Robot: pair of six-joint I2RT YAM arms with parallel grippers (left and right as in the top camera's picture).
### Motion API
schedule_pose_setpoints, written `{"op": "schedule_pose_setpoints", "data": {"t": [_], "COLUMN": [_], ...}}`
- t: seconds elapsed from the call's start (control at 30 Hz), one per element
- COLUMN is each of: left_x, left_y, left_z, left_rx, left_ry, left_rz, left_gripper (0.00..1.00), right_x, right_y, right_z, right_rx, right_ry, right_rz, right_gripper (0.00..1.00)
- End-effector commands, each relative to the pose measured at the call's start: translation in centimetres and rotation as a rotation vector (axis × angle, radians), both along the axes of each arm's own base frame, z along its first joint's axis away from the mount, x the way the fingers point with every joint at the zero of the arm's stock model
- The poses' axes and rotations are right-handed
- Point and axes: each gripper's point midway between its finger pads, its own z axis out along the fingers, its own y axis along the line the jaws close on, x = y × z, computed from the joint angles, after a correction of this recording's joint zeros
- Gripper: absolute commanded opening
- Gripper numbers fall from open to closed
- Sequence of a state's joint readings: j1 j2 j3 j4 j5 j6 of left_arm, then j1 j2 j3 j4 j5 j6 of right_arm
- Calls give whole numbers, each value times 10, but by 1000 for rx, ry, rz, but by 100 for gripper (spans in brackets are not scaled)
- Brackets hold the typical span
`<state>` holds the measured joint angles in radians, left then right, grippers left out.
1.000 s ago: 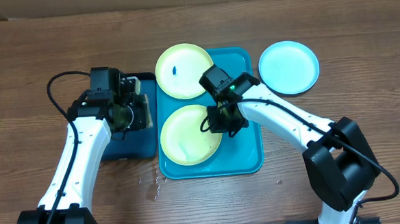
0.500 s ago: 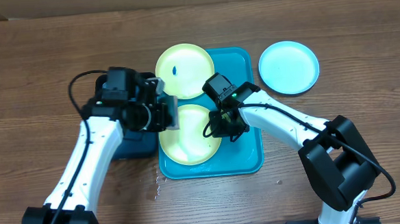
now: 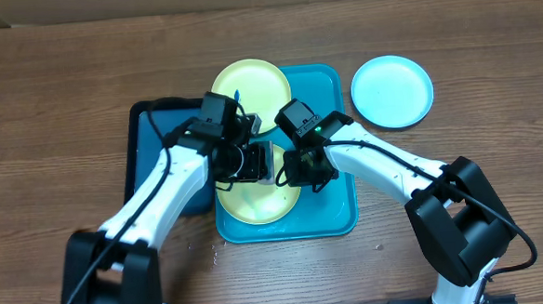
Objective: Clean dirty plates on tray and stack at the side
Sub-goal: 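Move the left-held sponge from the black tray onto the yellow plate, then scrub the yellow plate surface with the left-held sponge while right holds it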
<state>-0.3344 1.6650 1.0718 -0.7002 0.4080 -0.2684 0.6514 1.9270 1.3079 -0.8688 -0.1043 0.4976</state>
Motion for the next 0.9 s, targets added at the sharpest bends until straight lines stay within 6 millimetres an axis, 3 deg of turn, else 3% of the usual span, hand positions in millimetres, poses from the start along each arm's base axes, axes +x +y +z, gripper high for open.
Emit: {"op": "schedule_pose_setpoints", "data": {"t": [0.0, 0.23, 0.57, 0.7, 0.87], "left_x": [-4, -6, -4, -2, 8], "left_y": [-7, -22, 22, 41, 61], "left_z": [-20, -45, -67, -61, -29], "left_rx": [-22, -87, 180, 286, 383], "left_ry": [75, 142, 125, 104, 12], "left_rz": [7, -23, 34, 62, 107], "left_gripper": [4, 4, 4, 4, 4], "right_x": [-1, -1, -1, -1, -1], "right_y": [2, 2, 2, 2, 2], "right_z": [8, 8, 8, 8, 8], "right_rx": [16, 16, 16, 16, 16], "right_ry": [-15, -15, -15, -14, -14], "right_rz": [1, 1, 1, 1, 1], "right_gripper": [4, 4, 4, 4, 4]}}
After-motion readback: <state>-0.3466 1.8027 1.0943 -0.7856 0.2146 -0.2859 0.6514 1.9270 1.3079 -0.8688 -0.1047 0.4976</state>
